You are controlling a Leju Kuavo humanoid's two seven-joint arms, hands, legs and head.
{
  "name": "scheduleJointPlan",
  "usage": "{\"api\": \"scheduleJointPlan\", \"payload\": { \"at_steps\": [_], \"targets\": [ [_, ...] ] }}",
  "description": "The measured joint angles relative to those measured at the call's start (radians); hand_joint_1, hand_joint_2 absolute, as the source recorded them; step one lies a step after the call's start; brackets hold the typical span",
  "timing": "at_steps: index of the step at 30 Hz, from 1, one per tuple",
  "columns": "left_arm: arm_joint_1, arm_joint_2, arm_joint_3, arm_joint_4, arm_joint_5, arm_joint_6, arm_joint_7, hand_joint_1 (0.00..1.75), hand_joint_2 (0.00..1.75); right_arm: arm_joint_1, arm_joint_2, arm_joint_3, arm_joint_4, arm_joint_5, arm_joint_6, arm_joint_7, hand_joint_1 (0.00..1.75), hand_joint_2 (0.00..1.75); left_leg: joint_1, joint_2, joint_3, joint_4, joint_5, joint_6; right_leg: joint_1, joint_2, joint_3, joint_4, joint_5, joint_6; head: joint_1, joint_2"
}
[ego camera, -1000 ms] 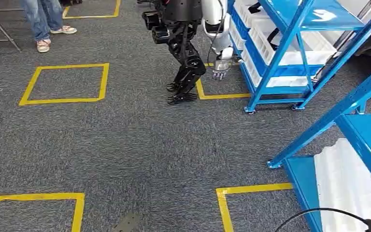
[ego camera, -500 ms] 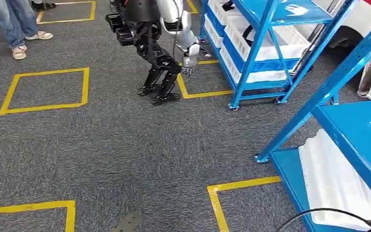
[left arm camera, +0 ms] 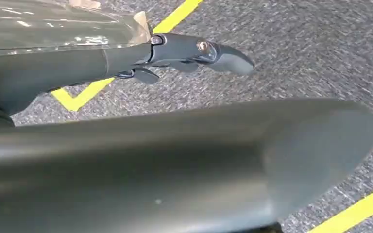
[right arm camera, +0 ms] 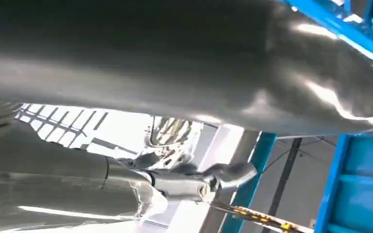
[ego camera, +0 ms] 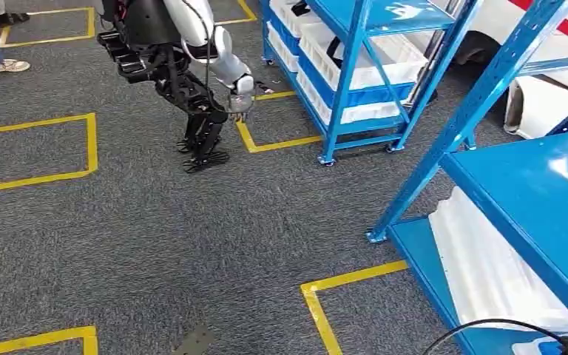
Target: Take the parts from the cabinet and place them on the table.
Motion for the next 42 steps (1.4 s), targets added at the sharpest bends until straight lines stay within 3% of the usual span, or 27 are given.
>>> {"api": "scheduleJointPlan", "payload": {
  "at_steps": [1, 2, 3, 5, 6, 7, 8, 10, 11, 12, 16, 17, 19, 21, 22, 24, 26, 27, 31, 32, 33, 34, 36, 37, 39, 41, 42],
  "targets": [
    [-0.002, -0.002, 0.0, 0.0, 0.0, 0.0, 0.0, 0.0, 0.0, 0.0, 0.0, -0.001, 0.0, 0.0, 0.0, 0.0, 0.0, 0.0, 0.009, 0.009, 0.003, -0.009, 0.005, 0.007, -0.001, -0.004, 0.0, 0.004, -0.007, 0.004, -0.001, 0.0],
    [-0.004, -0.002, 0.0, 0.0, 0.0, 0.0, 0.0, 0.0, 0.0, 0.0, 0.0, -0.001, 0.0, -0.001, 0.0, 0.0, 0.0, 0.0, 0.009, 0.015, 0.006, -0.012, 0.005, 0.012, 0.003, -0.044, -0.008, 0.025, -0.025, 0.009, 0.002, 0.0],
    [-0.004, -0.002, 0.0, 0.0, 0.0, 0.0, -0.001, 0.0, 0.0, -0.004, 0.0, -0.001, 0.0, -0.001, 0.0, -0.001, 0.0, 0.0, 0.008, 0.023, 0.008, -0.012, 0.003, 0.016, 0.001, -0.065, -0.034, 0.082, -0.059, 0.015, 0.002, 0.0],
    [-0.001, -0.002, 0.0, 0.0, 0.0, 0.0, 0.0, 0.0, 0.0, -0.002, 0.001, -0.001, 0.0, -0.002, 0.0, -0.005, 0.0, 0.0, 0.008, 0.042, 0.01, -0.012, 0.0, 0.019, -0.005, -0.08, -0.116, 0.246, -0.128, 0.024, 0.002, 0.0],
    [0.0, -0.002, 0.0, 0.0, 0.002, 0.0, 0.0, 0.0, 0.0, -0.001, 0.001, -0.001, 0.001, -0.003, 0.0, -0.005, 0.0, 0.0, 0.008, 0.05, 0.01, -0.011, -0.002, 0.019, -0.008, -0.082, -0.145, 0.299, -0.139, 0.028, 0.003, 0.0],
    [0.0, -0.002, 0.001, 0.0, 0.002, 0.0, 0.0, 0.0, 0.0, -0.001, 0.001, -0.001, 0.002, -0.003, 0.0, -0.006, 0.0, 0.0, 0.008, 0.058, 0.012, -0.011, -0.004, 0.017, -0.011, -0.084, -0.153, 0.306, -0.126, 0.032, 0.002, 0.0],
    [0.0, -0.002, 0.001, 0.0, 0.002, 0.0, 0.0, 0.0, 0.0, -0.001, 0.001, -0.001, 0.002, -0.002, 0.0, -0.006, 0.0, 0.0, 0.008, 0.063, 0.014, -0.011, -0.006, 0.016, -0.012, -0.087, -0.139, 0.274, -0.1, 0.035, 0.002, 0.0],
    [-0.001, -0.003, 0.001, 0.0, 0.002, 0.0, 0.0, 0.0, 0.0, -0.001, 0.001, -0.001, 0.001, -0.002, 0.0, -0.006, 0.0, 0.0, 0.01, 0.074, 0.026, -0.011, -0.013, 0.009, -0.013, -0.104, -0.05, 0.094, -0.005, 0.035, 0.002, 0.0],
    [-0.001, -0.003, 0.001, 0.0, 0.002, 0.0, 0.0, 0.0, 0.0, -0.002, 0.001, -0.001, 0.001, -0.002, 0.0, -0.006, 0.0, 0.0, 0.009, 0.079, 0.033, -0.012, -0.018, 0.004, -0.012, -0.13, -0.01, 0.01, 0.018, 0.032, 0.003, 0.0],
    [-0.003, -0.003, 0.001, 0.0, 0.002, 0.0, 0.0, 0.0, 0.0, -0.005, 0.001, -0.001, 0.002, -0.003, 0.0, -0.006, 0.0, 0.0, 0.003, 0.082, 0.033, -0.012, -0.021, -0.001, 0.0, -0.141, -0.005, 0.004, 0.005, 0.025, 0.002, 0.0],
    [-0.005, -0.003, 0.001, 0.0, 0.002, -0.002, 0.0, 0.0, 0.0, -0.004, 0.001, -0.002, 0.002, -0.003, 0.0, -0.006, 0.0, 0.0, 0.006, 0.103, 0.045, -0.018, -0.026, -0.023, 0.001, -0.108, -0.008, 0.001, 0.007, -0.003, 0.001, 0.0],
    [-0.007, -0.003, 0.0, 0.0, 0.002, -0.002, 0.0, 0.0, 0.0, -0.004, 0.001, -0.002, 0.0, -0.003, 0.0, -0.006, 0.0, 0.0, 0.01, 0.094, 0.045, -0.01, -0.04, -0.027, -0.006, -0.104, 0.0, -0.006, 0.011, -0.011, 0.0, 0.0],
    [-0.007, -0.003, 0.0, 0.0, 0.002, -0.002, -0.001, 0.0, 0.0, -0.009, 0.001, -0.002, 0.0, -0.003, 0.0, -0.006, 0.0, 0.0, 0.009, 0.058, -0.004, 0.101, -0.101, -0.026, -0.005, -0.094, 0.002, -0.007, 0.01, -0.022, -0.002, 0.0],
    [-0.004, -0.002, 0.001, 0.0, 0.002, -0.002, 0.0, 0.0, 0.0, -0.007, 0.002, -0.002, 0.0, -0.003, 0.0, -0.006, 0.0, 0.0, 0.008, 0.047, -0.09, 0.268, -0.163, -0.027, -0.002, -0.079, 0.002, -0.006, 0.008, -0.027, -0.002, 0.0],
    [-0.002, -0.002, 0.001, 0.0, 0.002, -0.002, 0.0, 0.0, 0.0, -0.006, 0.002, -0.002, 0.001, -0.003, 0.0, -0.006, 0.0, 0.0, 0.008, 0.045, -0.115, 0.305, -0.162, -0.026, 0.0, -0.069, 0.003, -0.005, 0.007, -0.028, -0.002, 0.0],
    [-0.001, -0.002, 0.001, 0.0, 0.002, -0.002, 0.0, 0.0, 0.0, -0.007, 0.002, -0.002, 0.001, -0.003, 0.0, -0.006, 0.0, 0.0, 0.007, 0.043, -0.093, 0.231, -0.095, -0.02, 0.001, -0.05, 0.007, -0.003, 0.004, -0.029, -0.002, 0.0],
    [-0.002, -0.001, 0.001, 0.0, 0.002, -0.002, 0.0, 0.0, 0.0, -0.006, 0.002, -0.002, 0.001, -0.003, 0.0, -0.006, 0.0, 0.0, 0.007, 0.021, -0.019, 0.052, 0.005, -0.011, 0.0, -0.032, 0.014, 0.0, -0.003, -0.025, -0.002, 0.0],
    [-0.002, 0.0, 0.001, 0.0, 0.002, -0.002, 0.0, 0.0, 0.0, -0.006, 0.002, -0.002, 0.001, -0.003, 0.0, -0.006, 0.0, 0.0, 0.008, -0.01, -0.002, 0.019, -0.003, -0.008, 0.002, -0.025, 0.012, 0.002, -0.006, -0.02, 0.0, 0.0],
    [-0.005, -0.001, 0.001, 0.0, 0.002, -0.003, -0.001, 0.0, 0.0, -0.002, 0.002, -0.002, 0.0, -0.003, 0.0, -0.006, 0.0, 0.0, 0.003, 0.002, 0.003, -0.003, 0.0, 0.0, -0.004, 0.0, 0.003, 0.0, -0.003, 0.006, -0.001, 0.0],
    [-0.006, -0.002, 0.001, 0.0, 0.002, -0.003, -0.001, 0.0, 0.0, -0.002, 0.002, -0.002, 0.0, -0.003, 0.0, -0.006, 0.0, 0.0, 0.01, 0.012, 0.007, -0.01, 0.005, 0.007, -0.005, -0.019, 0.004, 0.006, -0.013, 0.01, -0.002, 0.0],
    [-0.007, -0.003, 0.001, 0.0, 0.002, -0.002, -0.002, 0.0, 0.0, -0.004, 0.002, -0.002, 0.0, -0.003, 0.0, -0.006, 0.0, 0.0, 0.01, 0.017, 0.01, -0.012, 0.004, 0.011, -0.002, -0.053, -0.006, 0.032, -0.032, 0.014, 0.003, 0.0],
    [-0.006, -0.003, 0.001, 0.0, 0.002, -0.003, -0.002, 0.0, 0.0, -0.007, 0.002, -0.002, 0.0, -0.003, 0.0, -0.006, 0.0, 0.0, 0.01, 0.026, 0.011, -0.013, 0.003, 0.014, -0.004, -0.071, -0.036, 0.093, -0.068, 0.019, 0.003, 0.0],
    [-0.003, -0.003, 0.002, 0.0, 0.004, -0.002, -0.002, 0.0, 0.0, -0.003, 0.002, -0.002, 0.0, -0.003, 0.0, -0.006, 0.0, 0.0, 0.009, 0.044, 0.011, -0.012, 0.0, 0.017, -0.009, -0.081, -0.12, 0.259, -0.135, 0.027, 0.003, 0.0],
    [-0.002, -0.003, 0.002, 0.0, 0.004, -0.002, -0.002, 0.0, 0.0, -0.001, 0.002, -0.002, 0.001, -0.003, 0.0, -0.006, 0.0, 0.0, 0.009, 0.052, 0.012, -0.012, -0.002, 0.016, -0.011, -0.082, -0.145, 0.306, -0.142, 0.031, 0.003, 0.0],
    [-0.002, -0.003, 0.003, 0.0, 0.003, -0.002, -0.002, 0.0, 0.0, 0.0, 0.002, -0.002, 0.001, -0.004, 0.0, -0.008, 0.0, 0.0, 0.01, 0.064, 0.017, -0.012, -0.006, 0.014, -0.014, -0.088, -0.127, 0.258, -0.093, 0.037, 0.003, 0.0],
    [-0.003, -0.003, 0.004, 0.0, 0.003, -0.002, -0.002, 0.0, 0.0, -0.001, 0.002, -0.002, 0.0, -0.004, 0.0, -0.008, 0.0, 0.0, 0.013, 0.075, 0.03, -0.012, -0.014, 0.006, -0.015, -0.108, -0.032, 0.066, 0.005, 0.037, 0.003, 0.0],
    [-0.003, -0.004, 0.004, 0.0, 0.003, -0.002, -0.002, 0.0, 0.0, -0.002, 0.002, -0.002, 0.0, -0.004, 0.0, -0.008, 0.0, 0.0, 0.012, 0.08, 0.035, -0.013, -0.018, 0.001, -0.013, -0.136, 0.0, 0.005, 0.008, 0.033, 0.003, 0.0]
  ]
}}
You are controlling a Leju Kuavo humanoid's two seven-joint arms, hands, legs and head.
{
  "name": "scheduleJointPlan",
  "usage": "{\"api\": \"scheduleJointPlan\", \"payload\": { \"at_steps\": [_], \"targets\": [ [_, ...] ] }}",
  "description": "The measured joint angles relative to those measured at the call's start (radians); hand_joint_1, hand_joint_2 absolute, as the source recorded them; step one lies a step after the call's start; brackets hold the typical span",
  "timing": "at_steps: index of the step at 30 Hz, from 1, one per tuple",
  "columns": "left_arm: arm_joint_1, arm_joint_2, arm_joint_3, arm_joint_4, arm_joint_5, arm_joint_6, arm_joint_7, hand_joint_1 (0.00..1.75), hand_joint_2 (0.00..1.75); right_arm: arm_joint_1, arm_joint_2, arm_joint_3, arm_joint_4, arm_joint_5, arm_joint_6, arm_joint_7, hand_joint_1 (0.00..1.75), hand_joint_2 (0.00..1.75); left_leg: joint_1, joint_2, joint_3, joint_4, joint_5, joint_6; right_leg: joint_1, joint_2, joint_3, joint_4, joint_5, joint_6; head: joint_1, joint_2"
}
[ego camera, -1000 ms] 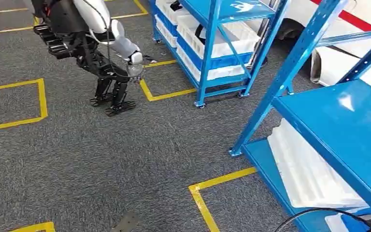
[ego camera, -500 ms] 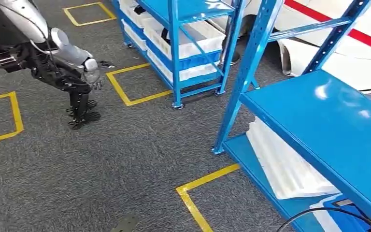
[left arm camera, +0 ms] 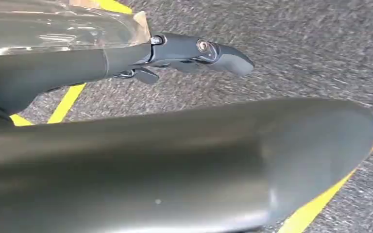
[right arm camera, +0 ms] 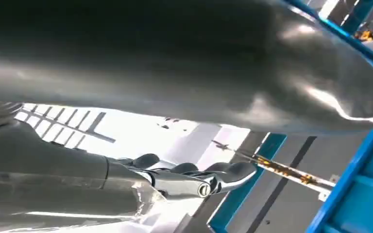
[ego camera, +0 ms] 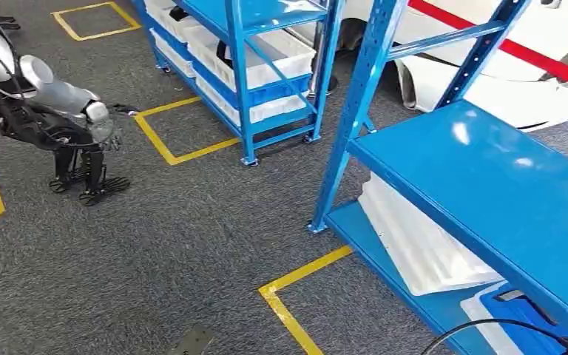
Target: Take the parts from the cabinet and place them on the table.
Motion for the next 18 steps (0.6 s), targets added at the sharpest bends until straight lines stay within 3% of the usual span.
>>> {"api": "scheduleJointPlan", "payload": {
  "at_steps": [1, 4, 5, 6, 7, 9, 10, 11, 12, 13, 14, 15, 16, 18],
  "targets": [
    [-0.001, 0.0, 0.001, 0.0, 0.0, 0.0, 0.0, 0.0, 0.0, -0.001, 0.0, 0.0, 0.0, 0.0, 0.0, 0.0, 0.0, 0.0, -0.005, 0.001, -0.001, 0.002, -0.002, -0.005, 0.01, 0.002, 0.001, -0.006, -0.002, -0.01, 0.0, 0.0],
    [-0.002, 0.0, 0.004, 0.0, 0.0, 0.0, 0.0, 0.0, 0.0, 0.002, 0.0, 0.0, 0.0, 0.0, 0.0, 0.0, 0.0, 0.0, -0.002, 0.018, 0.008, -0.008, -0.003, -0.022, 0.014, 0.025, -0.005, -0.002, -0.006, -0.028, -0.001, 0.0],
    [-0.003, 0.0, 0.005, 0.0, 0.0, 0.0, 0.0, 0.0, 0.0, 0.002, 0.0, 0.0, -0.001, 0.0, 0.0, 0.0, 0.0, 0.0, -0.002, 0.023, 0.014, -0.009, -0.008, -0.03, 0.01, 0.032, 0.0, -0.012, -0.001, -0.038, -0.001, 0.0],
    [-0.005, 0.0, 0.005, 0.0, 0.0, 0.0, -0.001, 0.0, 0.0, 0.004, 0.0, 0.0, -0.005, 0.001, 0.0, -0.001, 0.0, 0.0, 0.001, 0.01, 0.017, -0.004, -0.022, -0.035, 0.005, 0.034, 0.007, -0.018, 0.001, -0.043, -0.002, 0.0],
    [-0.006, 0.0, 0.006, 0.0, 0.0, 0.0, -0.001, 0.0, 0.0, 0.001, 0.001, -0.001, -0.007, 0.001, 0.0, -0.002, 0.0, 0.0, 0.0, -0.01, -0.002, 0.042, -0.05, -0.035, 0.005, 0.041, 0.008, -0.019, 0.002, -0.047, -0.003, 0.0],
    [-0.004, 0.001, 0.008, 0.0, 0.0, 0.0, -0.001, 0.0, 0.0, 0.001, 0.002, -0.001, -0.007, 0.002, 0.0, -0.002, 0.0, 0.0, -0.003, -0.025, -0.081, 0.204, -0.119, -0.033, 0.008, 0.052, 0.007, -0.018, 0.001, -0.055, -0.004, 0.0],
    [-0.001, 0.001, 0.01, 0.0, 0.0, 0.0, 0.0, 0.0, 0.0, 0.001, 0.004, -0.001, -0.006, 0.002, 0.0, -0.002, 0.0, 0.0, -0.004, -0.029, -0.119, 0.273, -0.142, -0.032, 0.01, 0.06, 0.007, -0.018, -0.001, -0.057, -0.004, 0.0],
    [0.002, 0.002, 0.01, 0.0, 0.0, 0.0, 0.0, 0.0, 0.0, 0.002, 0.006, -0.001, -0.005, 0.002, 0.0, -0.002, 0.0, 0.0, -0.005, -0.031, -0.142, 0.307, -0.14, -0.03, 0.011, 0.069, 0.009, -0.017, -0.001, -0.058, -0.004, 0.0],
    [0.003, 0.002, 0.011, 0.0, 0.0, 0.0, 0.0, 0.0, 0.0, 0.003, 0.006, -0.001, -0.005, 0.002, 0.0, -0.002, 0.0, 0.0, -0.006, -0.032, -0.141, 0.29, -0.116, -0.026, 0.012, 0.078, 0.012, -0.017, -0.003, -0.059, -0.004, 0.0],
    [0.003, 0.002, 0.011, 0.0, 0.0, 0.0, 0.0, 0.0, 0.0, 0.005, 0.007, -0.001, -0.005, 0.002, 0.0, -0.003, 0.0, 0.0, -0.006, -0.035, -0.122, 0.237, -0.076, -0.021, 0.013, 0.087, 0.015, -0.017, -0.005, -0.059, -0.004, 0.0],
    [0.003, 0.002, 0.011, 0.0, 0.0, 0.0, 0.0, 0.0, 0.0, 0.006, 0.008, -0.001, -0.005, 0.002, 0.0, -0.003, 0.0, 0.0, -0.006, -0.041, -0.087, 0.151, -0.023, -0.016, 0.013, 0.097, 0.02, -0.016, -0.007, -0.057, -0.004, 0.0],
    [0.002, 0.002, 0.011, 0.0, 0.0, 0.0, 0.0, 0.0, 0.0, 0.007, 0.009, -0.001, -0.005, 0.002, 0.0, -0.003, 0.0, 0.0, -0.006, -0.064, -0.05, 0.058, 0.027, -0.01, 0.012, 0.105, 0.023, -0.014, -0.011, -0.055, -0.004, 0.0],
    [0.003, 0.003, 0.011, 0.0, 0.0, 0.0, 0.0, 0.0, 0.0, 0.007, 0.01, -0.001, -0.005, 0.002, 0.0, -0.003, 0.0, 0.0, -0.006, -0.093, -0.036, 0.029, 0.022, -0.007, 0.017, 0.112, 0.021, -0.01, -0.015, -0.049, -0.003, 0.0],
    [0.002, 0.003, 0.011, 0.0, 0.0, 0.0, 0.0, 0.0, 0.0, 0.01, 0.01, -0.001, -0.005, 0.001, 0.0, -0.003, 0.0, 0.0, -0.008, -0.087, -0.031, 0.011, 0.016, -0.009, 0.012, 0.123, 0.011, -0.006, -0.014, -0.039, -0.002, 0.0]
  ]
}}
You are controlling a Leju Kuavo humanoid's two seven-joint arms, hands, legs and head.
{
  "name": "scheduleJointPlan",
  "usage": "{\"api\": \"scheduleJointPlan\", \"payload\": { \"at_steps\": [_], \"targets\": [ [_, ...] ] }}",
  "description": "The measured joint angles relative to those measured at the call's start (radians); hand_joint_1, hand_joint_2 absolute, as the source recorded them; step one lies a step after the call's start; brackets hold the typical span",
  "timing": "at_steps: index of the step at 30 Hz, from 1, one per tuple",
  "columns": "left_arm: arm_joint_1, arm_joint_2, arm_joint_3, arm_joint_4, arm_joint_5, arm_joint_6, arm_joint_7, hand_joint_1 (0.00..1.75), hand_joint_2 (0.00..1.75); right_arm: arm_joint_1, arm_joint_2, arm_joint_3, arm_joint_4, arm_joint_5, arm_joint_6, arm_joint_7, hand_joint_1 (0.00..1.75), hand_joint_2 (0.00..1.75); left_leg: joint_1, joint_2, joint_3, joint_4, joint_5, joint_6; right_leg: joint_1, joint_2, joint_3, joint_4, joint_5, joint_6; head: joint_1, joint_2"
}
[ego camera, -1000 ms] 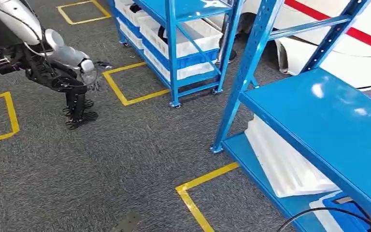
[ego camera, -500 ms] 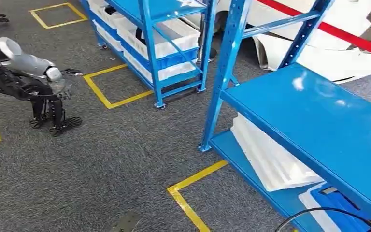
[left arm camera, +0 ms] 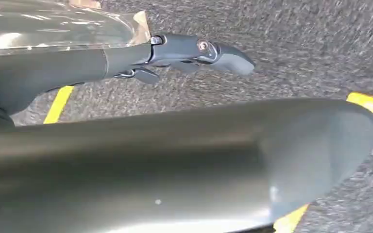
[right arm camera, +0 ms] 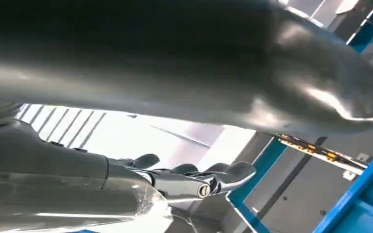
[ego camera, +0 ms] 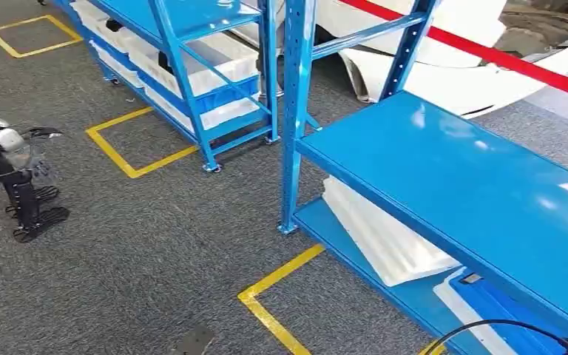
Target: Take the parts from the cabinet and place them on the table.
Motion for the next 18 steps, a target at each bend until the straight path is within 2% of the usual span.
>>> {"api": "scheduleJointPlan", "payload": {
  "at_steps": [2, 3, 4, 5, 7, 8, 9, 10, 11, 12, 13, 14, 17, 18],
  "targets": [
    [-0.001, 0.0, 0.0, 0.0, 0.002, 0.001, 0.0, 0.0, 0.0, 0.005, 0.0, 0.0, 0.0, 0.0, 0.0, 0.0, 0.0, 0.0, -0.001, 0.009, 0.002, -0.002, 0.001, 0.007, -0.003, 0.012, 0.001, -0.005, 0.0, 0.013, -0.001, 0.0],
    [-0.003, -0.002, 0.0, 0.0, 0.009, 0.001, 0.0, 0.0, 0.0, 0.005, 0.0, 0.0, -0.001, 0.0, 0.0, 0.0, 0.0, 0.0, 0.007, 0.02, 0.006, -0.01, 0.005, 0.014, -0.003, 0.0, 0.001, 0.005, -0.011, 0.018, -0.002, 0.0],
    [-0.004, -0.003, 0.0, 0.0, 0.008, 0.001, 0.0, 0.0, 0.0, 0.003, 0.001, 0.0, -0.002, 0.0, 0.0, 0.0, 0.0, 0.0, 0.007, 0.024, 0.009, -0.012, 0.004, 0.016, 0.001, -0.037, -0.012, 0.035, -0.034, 0.025, 0.006, 0.0],
    [-0.003, -0.003, 0.0, 0.0, 0.007, 0.0, -0.001, 0.0, 0.0, 0.0, 0.001, 0.0, -0.002, 0.0, 0.0, 0.0, 0.0, 0.0, 0.007, 0.033, 0.01, -0.012, 0.002, 0.023, -0.002, -0.055, -0.041, 0.096, -0.068, 0.03, 0.006, 0.0],
    [0.0, -0.003, 0.0, 0.0, 0.008, 0.0, 0.0, 0.0, 0.0, 0.006, 0.002, 0.001, -0.002, 0.0, 0.0, 0.0, 0.0, 0.0, 0.005, 0.05, 0.01, -0.012, 0.0, 0.025, -0.007, -0.068, -0.12, 0.254, -0.134, 0.039, 0.006, 0.0],
    [0.001, -0.003, 0.0, 0.0, 0.008, 0.0, 0.0, 0.0, 0.0, 0.007, 0.002, 0.001, -0.002, 0.001, 0.0, 0.0, 0.0, 0.0, 0.005, 0.058, 0.01, -0.012, -0.002, 0.026, -0.009, -0.07, -0.147, 0.302, -0.14, 0.042, 0.006, 0.0],
    [0.002, -0.003, 0.0, 0.0, 0.008, 0.0, -0.001, 0.0, 0.0, 0.008, 0.002, 0.001, -0.002, 0.001, 0.0, 0.0, 0.0, 0.0, 0.005, 0.066, 0.013, -0.012, -0.003, 0.024, -0.01, -0.072, -0.148, 0.296, -0.119, 0.045, 0.006, 0.0],
    [0.001, -0.003, 0.001, 0.0, 0.008, 0.0, 0.0, 0.0, 0.0, 0.008, 0.002, 0.001, -0.002, 0.002, 0.0, 0.0, 0.0, 0.0, 0.006, 0.072, 0.016, -0.012, -0.006, 0.022, -0.012, -0.076, -0.124, 0.244, -0.078, 0.047, 0.006, 0.0],
    [0.001, -0.003, 0.0, 0.0, 0.008, 0.0, -0.001, 0.0, 0.0, 0.008, 0.002, 0.001, -0.002, 0.002, 0.0, 0.0, 0.0, 0.0, 0.006, 0.077, 0.022, -0.012, -0.009, 0.02, -0.012, -0.081, -0.082, 0.155, -0.029, 0.046, 0.006, 0.0],
    [0.001, -0.003, 0.0, 0.0, 0.008, 0.0, -0.001, 0.0, 0.0, 0.008, 0.002, 0.001, -0.003, 0.002, 0.0, 0.0, 0.0, 0.0, 0.006, 0.082, 0.029, -0.012, -0.013, 0.016, -0.011, -0.096, -0.038, 0.064, 0.015, 0.043, 0.006, 0.0],
    [0.001, -0.003, 0.0, 0.0, 0.008, 0.0, -0.001, 0.0, 0.0, 0.006, 0.002, 0.001, -0.003, 0.002, 0.0, 0.0, 0.0, 0.0, 0.005, 0.086, 0.032, -0.013, -0.016, 0.012, -0.006, -0.127, -0.012, 0.013, 0.015, 0.036, 0.006, 0.0],
    [0.001, -0.003, 0.0, 0.0, 0.008, 0.0, -0.001, 0.0, 0.0, 0.005, 0.002, 0.001, -0.003, 0.002, 0.0, 0.0, 0.0, 0.0, -0.002, 0.089, 0.03, -0.01, -0.019, 0.006, 0.002, -0.126, -0.008, -0.002, 0.012, 0.028, 0.006, 0.0],
    [0.0, -0.003, 0.0, 0.0, 0.008, -0.001, 0.0, 0.0, 0.0, 0.01, 0.002, 0.0, -0.005, 0.002, 0.0, -0.004, 0.0, 0.0, -0.001, 0.111, 0.037, -0.017, -0.021, -0.008, 0.004, -0.103, -0.017, 0.001, 0.01, 0.01, 0.004, 0.0],
    [-0.001, -0.003, 0.0, 0.0, 0.008, -0.001, 0.0, 0.0, 0.0, 0.01, 0.002, 0.0, -0.006, 0.002, 0.0, -0.005, 0.0, 0.0, -0.001, 0.108, 0.038, -0.015, -0.03, -0.015, -0.003, -0.096, -0.01, -0.01, 0.016, 0.001, 0.003, 0.0]
  ]
}}
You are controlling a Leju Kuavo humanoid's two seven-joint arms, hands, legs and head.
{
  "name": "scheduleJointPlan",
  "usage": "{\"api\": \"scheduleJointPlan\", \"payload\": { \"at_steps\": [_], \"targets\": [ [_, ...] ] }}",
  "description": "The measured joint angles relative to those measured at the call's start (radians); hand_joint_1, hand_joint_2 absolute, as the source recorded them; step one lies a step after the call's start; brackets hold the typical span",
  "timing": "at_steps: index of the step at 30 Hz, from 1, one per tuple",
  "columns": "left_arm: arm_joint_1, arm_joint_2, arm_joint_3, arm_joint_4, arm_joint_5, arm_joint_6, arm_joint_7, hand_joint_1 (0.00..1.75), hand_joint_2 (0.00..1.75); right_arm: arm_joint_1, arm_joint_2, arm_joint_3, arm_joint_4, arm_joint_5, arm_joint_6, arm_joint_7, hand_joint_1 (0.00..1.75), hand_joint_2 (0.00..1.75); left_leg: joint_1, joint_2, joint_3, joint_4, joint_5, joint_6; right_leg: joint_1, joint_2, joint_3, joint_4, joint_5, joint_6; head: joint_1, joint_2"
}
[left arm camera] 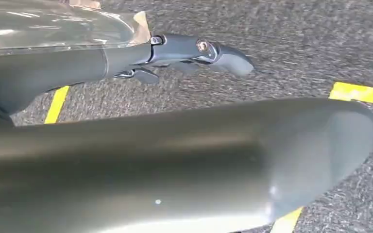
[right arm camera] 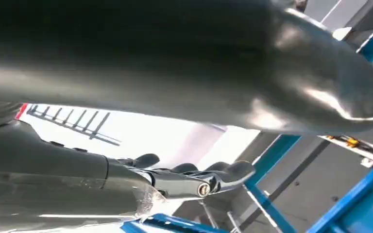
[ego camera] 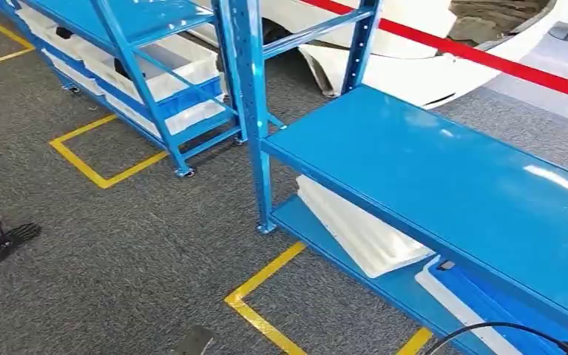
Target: Take the parts from the cabinet and place them on the table.
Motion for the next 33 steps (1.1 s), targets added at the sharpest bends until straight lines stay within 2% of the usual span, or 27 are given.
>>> {"api": "scheduleJointPlan", "payload": {
  "at_steps": [1, 2, 4, 5, 6, 8, 9, 10, 11, 13, 14, 15, 16, 17, 19, 20, 21, 22, 23, 24, 25, 26, 27, 30, 31, 32, 33],
  "targets": [
    [-0.001, 0.0, 0.0, 0.0, 0.0, 0.0, 0.0, 0.0, 0.0, -0.001, 0.001, 0.0, -0.002, 0.0, 0.0, -0.001, 0.0, 0.0, 0.003, -0.024, -0.006, 0.019, -0.016, -0.002, -0.002, 0.005, 0.002, -0.002, 0.001, -0.004, -0.001, 0.0],
    [0.0, 0.001, 0.0, 0.0, 0.0, 0.0, 0.0, 0.0, 0.0, -0.002, 0.002, 0.0, -0.002, 0.0, 0.0, -0.001, 0.0, 0.0, 0.003, -0.043, -0.033, 0.08, -0.054, -0.001, -0.003, 0.008, 0.002, -0.002, 0.001, -0.012, -0.002, 0.0],
    [0.002, 0.001, 0.0, 0.0, 0.0, 0.0, 0.0, 0.0, 0.0, 0.0, 0.003, 0.0, -0.002, 0.0, 0.0, -0.001, 0.0, 0.0, 0.003, -0.055, -0.118, 0.252, -0.128, -0.003, -0.001, 0.022, 0.003, -0.001, -0.001, -0.016, -0.002, 0.0],
    [0.003, 0.002, 0.0, 0.0, 0.0, 0.0, 0.0, 0.0, 0.0, 0.001, 0.004, 0.0, -0.002, 0.0, 0.0, -0.001, 0.0, 0.0, 0.002, -0.057, -0.153, 0.316, -0.142, -0.002, 0.0, 0.031, 0.003, -0.001, -0.001, -0.016, -0.003, 0.0],
    [0.004, 0.002, 0.0, 0.0, 0.0, 0.0, 0.0, 0.0, 0.0, 0.001, 0.004, 0.0, -0.002, 0.001, 0.0, -0.001, 0.0, 0.0, 0.002, -0.057, -0.165, 0.328, -0.13, -0.001, 0.0, 0.04, 0.005, 0.0, -0.002, -0.017, -0.002, 0.0],
    [0.004, 0.002, 0.0, 0.0, 0.0, 0.0, 0.0, 0.0, 0.0, 0.001, 0.005, 0.0, -0.002, 0.002, 0.0, -0.001, 0.0, 0.0, 0.003, -0.058, -0.131, 0.237, -0.061, 0.003, 0.0, 0.057, 0.01, 0.001, -0.005, -0.016, -0.002, 0.0],
    [0.004, 0.002, 0.0, 0.0, 0.0, 0.0, 0.0, 0.0, 0.0, 0.001, 0.005, 0.0, -0.002, 0.002, 0.0, -0.001, 0.0, 0.0, 0.003, -0.064, -0.079, 0.117, 0.007, 0.007, 0.0, 0.069, 0.014, 0.004, -0.009, -0.013, -0.002, 0.0],
    [0.003, 0.002, 0.0, 0.0, 0.0, 0.0, 0.0, 0.0, 0.0, 0.001, 0.005, 0.0, -0.002, 0.002, 0.0, -0.001, 0.0, 0.0, 0.005, -0.087, -0.045, 0.035, 0.038, 0.011, -0.001, 0.076, 0.014, 0.007, -0.013, -0.009, -0.002, 0.0],
    [0.003, 0.003, 0.0, 0.0, 0.0, 0.0, 0.0, 0.0, 0.0, 0.0, 0.005, 0.0, -0.002, 0.003, 0.0, -0.001, 0.0, 0.0, 0.008, -0.1, -0.033, 0.017, 0.024, 0.01, 0.006, 0.083, 0.01, 0.016, -0.017, -0.002, -0.001, 0.0],
    [0.002, 0.002, 0.0, 0.0, -0.002, 0.0, 0.0, 0.0, 0.0, 0.002, 0.005, 0.0, -0.002, 0.004, 0.0, -0.001, 0.0, 0.0, 0.0, -0.096, -0.035, 0.02, 0.023, 0.013, -0.001, 0.092, 0.007, 0.013, -0.015, 0.008, -0.001, 0.0],
    [0.001, 0.002, 0.0, 0.0, 0.0, 0.0, 0.001, 0.0, 0.0, 0.004, 0.005, 0.0, -0.002, 0.005, 0.0, -0.001, 0.0, 0.0, -0.003, -0.092, -0.035, 0.02, 0.024, 0.019, -0.004, 0.096, 0.008, 0.01, -0.014, 0.014, -0.001, 0.0],
    [0.0, 0.0, 0.0, 0.0, 0.001, 0.0, 0.001, 0.0, 0.0, 0.005, 0.005, 0.0, -0.002, 0.005, 0.0, -0.001, 0.0, 0.0, 0.004, -0.086, -0.033, 0.013, 0.028, 0.026, -0.002, 0.102, 0.009, 0.01, -0.016, 0.019, -0.002, 0.0],
    [-0.002, -0.001, 0.0, 0.0, 0.0, 0.0, 0.0, 0.0, 0.0, 0.006, 0.005, 0.0, -0.003, 0.005, 0.0, -0.001, 0.0, 0.0, 0.007, -0.078, -0.03, 0.009, 0.03, 0.031, -0.002, 0.082, 0.008, 0.023, -0.031, 0.024, 0.0, 0.0],
    [-0.002, -0.001, 0.0, 0.0, 0.0, -0.001, 0.0, 0.0, 0.0, 0.002, 0.005, 0.0, -0.003, 0.005, 0.0, -0.001, 0.0, 0.0, 0.009, -0.072, -0.029, 0.009, 0.029, 0.036, -0.001, 0.054, -0.013, 0.066, -0.061, 0.03, 0.003, 0.0],
    [0.0, -0.001, 0.0, 0.0, -0.002, -0.001, 0.0, 0.0, 0.0, 0.002, 0.005, 0.001, -0.003, 0.005, 0.0, 0.0, 0.0, 0.0, 0.008, -0.058, -0.03, 0.009, 0.027, 0.039, -0.006, 0.03, -0.086, 0.217, -0.134, 0.039, 0.002, 0.0],
    [0.001, -0.001, 0.0, 0.0, 0.0, 0.0, 0.001, 0.0, 0.0, 0.004, 0.005, 0.001, -0.003, 0.005, 0.0, 0.001, 0.0, 0.0, 0.007, -0.05, -0.03, 0.009, 0.026, 0.04, -0.008, 0.026, -0.121, 0.289, -0.156, 0.042, 0.002, 0.0],
    [0.002, -0.001, 0.0, 0.0, 0.0, -0.001, 0.001, 0.0, 0.0, 0.005, 0.005, 0.001, -0.002, 0.005, 0.0, 0.002, 0.0, 0.0, 0.007, -0.043, -0.029, 0.009, 0.025, 0.04, -0.009, 0.023, -0.137, 0.318, -0.154, 0.044, 0.002, 0.0],
    [0.001, -0.001, 0.0, 0.0, 0.0, -0.001, 0.001, 0.0, 0.0, 0.006, 0.005, 0.001, -0.002, 0.005, 0.0, 0.002, 0.0, 0.0, 0.006, -0.037, -0.028, 0.009, 0.024, 0.038, -0.009, 0.021, -0.126, 0.29, -0.126, 0.045, 0.002, 0.0],
    [0.001, -0.001, 0.0, 0.0, 0.0, -0.001, 0.001, 0.0, 0.0, 0.006, 0.005, 0.001, -0.002, 0.005, 0.0, 0.002, 0.0, 0.0, 0.006, -0.032, -0.025, 0.009, 0.022, 0.037, -0.009, 0.019, -0.095, 0.224, -0.085, 0.045, 0.002, 0.0],
    [0.001, -0.001, 0.0, 0.0, 0.0, -0.001, 0.0, 0.0, 0.0, 0.006, 0.005, 0.001, -0.002, 0.005, 0.0, 0.002, 0.0, 0.0, 0.007, -0.027, -0.02, 0.009, 0.019, 0.035, -0.009, 0.012, -0.05, 0.131, -0.039, 0.042, 0.002, 0.0],
    [0.001, -0.002, 0.0, 0.0, 0.0, -0.001, 0.0, 0.0, 0.0, 0.005, 0.005, 0.001, -0.002, 0.005, 0.0, 0.002, 0.0, 0.0, 0.006, -0.022, -0.015, 0.009, 0.016, 0.032, -0.007, -0.007, -0.003, 0.041, 0.001, 0.036, 0.002, 0.0],
    [0.0, -0.002, 0.0, 0.0, 0.0, -0.001, 0.0, 0.0, 0.0, 0.003, 0.005, 0.001, -0.002, 0.006, 0.0, 0.002, 0.0, 0.0, 0.001, -0.018, -0.013, 0.008, 0.014, 0.027, 0.003, -0.032, 0.011, 0.011, -0.018, 0.029, 0.001, 0.0],
    [0.0, -0.002, 0.0, 0.0, 0.0, -0.001, 0.001, 0.0, 0.0, 0.002, 0.005, 0.001, -0.002, 0.007, 0.0, 0.003, 0.0, 0.0, 0.001, -0.015, -0.015, 0.01, 0.013, 0.021, 0.006, -0.02, 0.008, 0.009, -0.012, 0.021, 0.0, 0.0],
    [-0.001, -0.002, 0.0, 0.0, 0.0, -0.001, 0.001, 0.0, 0.0, 0.006, 0.005, 0.0, -0.003, 0.01, 0.0, 0.003, 0.0, 0.0, 0.003, 0.004, -0.003, 0.0, 0.012, 0.003, 0.01, 0.0, 0.006, 0.005, -0.011, 0.005, 0.001, 0.0],
    [-0.001, -0.001, 0.0, 0.0, 0.0, -0.001, 0.0, 0.0, 0.0, 0.008, 0.006, 0.001, -0.005, 0.01, 0.0, 0.003, 0.0, 0.0, 0.006, -0.011, -0.003, 0.006, 0.0, -0.004, -0.001, 0.004, 0.014, -0.006, -0.004, -0.004, 0.0, 0.0],
    [-0.001, 0.0, 0.0, 0.0, 0.0, 0.0, 0.0, 0.0, 0.0, 0.006, 0.008, 0.001, -0.006, 0.013, 0.0, 0.002, 0.0, 0.0, 0.007, -0.035, -0.014, 0.032, -0.02, -0.004, -0.001, 0.008, 0.016, -0.009, -0.003, -0.009, -0.001, 0.0],
    [-0.001, 0.0, 0.0, 0.0, 0.0, 0.0, 0.0, 0.0, 0.0, 0.007, 0.008, 0.001, -0.006, 0.013, 0.0, 0.002, 0.0, 0.0, 0.006, -0.047, -0.046, 0.098, -0.06, -0.004, -0.001, 0.013, 0.015, -0.009, -0.003, -0.013, -0.002, 0.0]
  ]
}}
